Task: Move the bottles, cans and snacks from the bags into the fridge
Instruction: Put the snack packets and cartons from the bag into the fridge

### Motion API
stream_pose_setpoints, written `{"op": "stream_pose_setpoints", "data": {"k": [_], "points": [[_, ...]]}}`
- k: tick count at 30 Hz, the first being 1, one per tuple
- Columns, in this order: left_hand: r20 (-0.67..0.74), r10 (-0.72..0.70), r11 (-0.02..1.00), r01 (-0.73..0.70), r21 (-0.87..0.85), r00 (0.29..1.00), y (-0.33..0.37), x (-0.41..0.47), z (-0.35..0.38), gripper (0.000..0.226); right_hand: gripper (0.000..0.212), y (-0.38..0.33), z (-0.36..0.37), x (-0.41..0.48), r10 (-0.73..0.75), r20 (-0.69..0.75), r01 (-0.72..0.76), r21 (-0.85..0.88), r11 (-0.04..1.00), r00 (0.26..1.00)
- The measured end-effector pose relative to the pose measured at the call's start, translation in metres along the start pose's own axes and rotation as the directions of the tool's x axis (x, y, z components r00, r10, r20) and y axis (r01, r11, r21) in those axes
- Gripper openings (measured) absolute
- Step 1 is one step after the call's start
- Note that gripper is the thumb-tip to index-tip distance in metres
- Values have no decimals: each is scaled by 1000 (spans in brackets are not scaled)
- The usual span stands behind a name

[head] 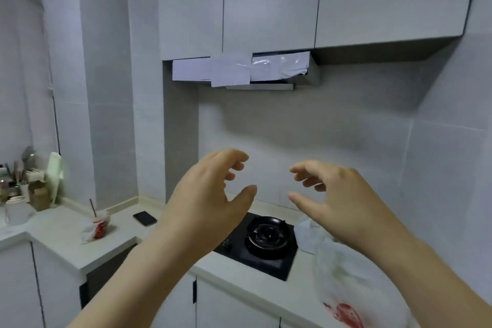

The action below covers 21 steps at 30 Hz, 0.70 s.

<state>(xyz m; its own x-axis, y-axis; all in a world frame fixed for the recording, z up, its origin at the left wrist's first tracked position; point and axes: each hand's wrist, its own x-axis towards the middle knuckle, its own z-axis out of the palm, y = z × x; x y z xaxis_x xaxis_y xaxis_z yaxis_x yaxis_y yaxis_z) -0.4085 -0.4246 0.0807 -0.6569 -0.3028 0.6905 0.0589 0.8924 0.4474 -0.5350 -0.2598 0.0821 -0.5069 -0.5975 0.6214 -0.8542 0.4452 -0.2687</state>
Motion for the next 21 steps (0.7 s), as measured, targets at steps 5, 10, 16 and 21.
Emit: {"op": "stream_pose_setpoints", "data": {"k": [5, 10, 16, 21], "points": [[93, 15, 996, -7, -90, 996, -14, 37, 76, 41, 36, 73, 9, 8, 159, -13, -159, -1, 987, 987], [171, 51, 988, -25, -151, 984, -43, 80, 142, 41, 34, 136, 26, 31, 303, -66, -303, 4, 953, 951], [259, 81, 969, -16, -245, 962, -83, 133, 206, 40, 32, 189, 59, 60, 447, -86, -446, 34, 894, 890], [334, 75, 951, 33, -308, 940, -112, 163, 264, 40, 30, 238, 94, 72, 553, -80, -549, 69, 833, 829]]}}
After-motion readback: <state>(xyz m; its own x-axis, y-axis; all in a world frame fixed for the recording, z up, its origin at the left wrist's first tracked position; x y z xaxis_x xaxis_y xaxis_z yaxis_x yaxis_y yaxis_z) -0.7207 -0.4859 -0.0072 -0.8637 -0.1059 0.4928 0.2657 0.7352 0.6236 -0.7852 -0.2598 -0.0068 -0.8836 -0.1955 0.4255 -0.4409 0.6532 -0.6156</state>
